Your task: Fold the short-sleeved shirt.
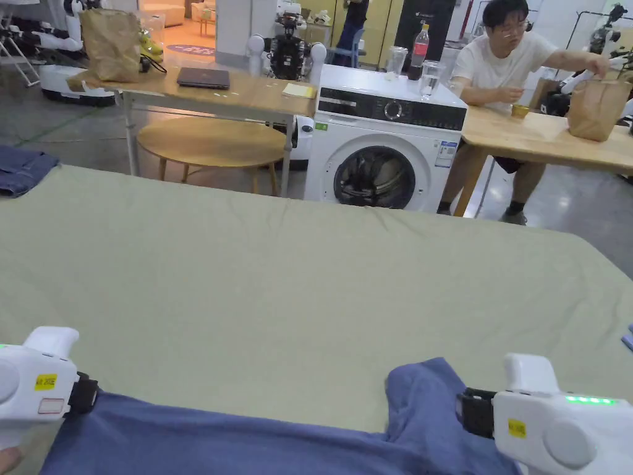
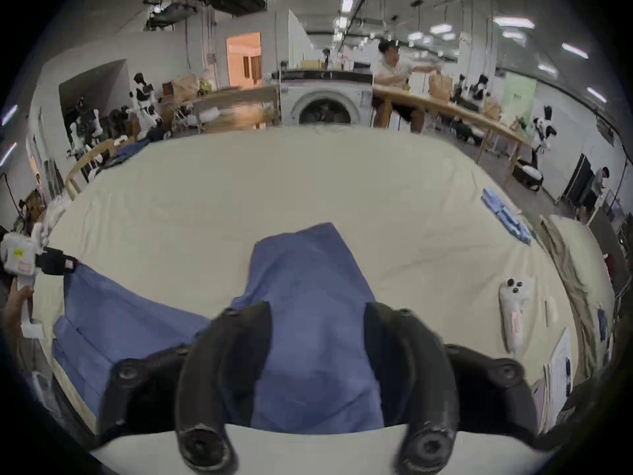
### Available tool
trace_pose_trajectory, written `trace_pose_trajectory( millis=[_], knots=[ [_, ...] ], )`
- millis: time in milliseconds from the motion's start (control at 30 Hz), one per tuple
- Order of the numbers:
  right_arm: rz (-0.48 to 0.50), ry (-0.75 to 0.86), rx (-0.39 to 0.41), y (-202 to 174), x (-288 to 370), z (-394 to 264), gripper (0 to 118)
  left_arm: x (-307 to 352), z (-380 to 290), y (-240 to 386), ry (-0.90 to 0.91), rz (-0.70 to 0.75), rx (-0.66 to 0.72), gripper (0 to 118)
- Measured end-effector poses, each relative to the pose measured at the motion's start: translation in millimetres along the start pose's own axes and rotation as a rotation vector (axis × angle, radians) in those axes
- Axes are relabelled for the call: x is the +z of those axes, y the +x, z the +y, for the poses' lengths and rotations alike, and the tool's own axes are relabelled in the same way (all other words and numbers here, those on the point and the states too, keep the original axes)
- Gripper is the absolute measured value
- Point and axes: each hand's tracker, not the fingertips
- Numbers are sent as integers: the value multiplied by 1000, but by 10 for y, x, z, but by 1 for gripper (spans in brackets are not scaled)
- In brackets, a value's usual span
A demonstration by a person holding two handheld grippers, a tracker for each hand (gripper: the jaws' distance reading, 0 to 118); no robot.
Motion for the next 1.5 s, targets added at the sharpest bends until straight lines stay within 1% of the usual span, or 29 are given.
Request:
trace_pose_trajectory(
  millis=[33,100,133,167,233,300,367,400,467,500,567,600,700,767,833,900,1000,1267,1500],
  knots=[
    [14,-45,8,66,-148,99,61,24,-10,-5,7,-3,4,0],
    [-11,-80,6,176,-419,236,61,35,-23,-23,14,-9,16,0],
    [-6,-115,3,225,-544,258,61,49,-37,-28,20,-11,21,0],
    [-27,-162,4,270,-686,293,61,59,-46,-36,21,-16,27,0],
    [0,-241,-17,365,-933,321,61,55,-69,-41,18,-16,37,0],
    [1,-315,-45,437,-1135,277,61,60,-88,-50,17,-17,46,0],
    [21,-378,-49,477,-1282,205,60,55,-108,-43,14,-16,53,0],
    [24,-339,-53,491,-1275,193,60,55,-116,-40,14,-15,54,0],
    [11,-321,-56,443,-1212,203,57,50,-129,-31,9,-13,53,0],
    [-4,-309,-20,411,-1200,194,52,46,-140,-23,10,-9,49,0],
    [-19,-299,35,379,-1173,154,17,43,-151,-21,9,-9,50,0],
    [-21,-293,37,377,-1156,157,0,43,-158,-19,9,-9,54,0],
    [-6,-267,22,381,-1036,104,0,65,-191,-5,14,-11,61,0],
    [28,-218,-16,391,-879,60,0,111,-224,3,21,-11,65,0],
    [17,-163,-27,372,-655,10,0,176,-247,-7,31,-19,70,0],
    [16,-97,-10,353,-384,-45,0,275,-281,-5,43,-25,72,0],
    [26,-29,-10,366,59,-155,0,490,-344,-25,84,-50,84,0],
    [21,94,26,365,1148,-573,0,1127,-667,-57,179,-91,63,0],
    [0,101,36,419,1645,-1056,0,1388,-1109,-130,190,-105,54,0]
  ],
)
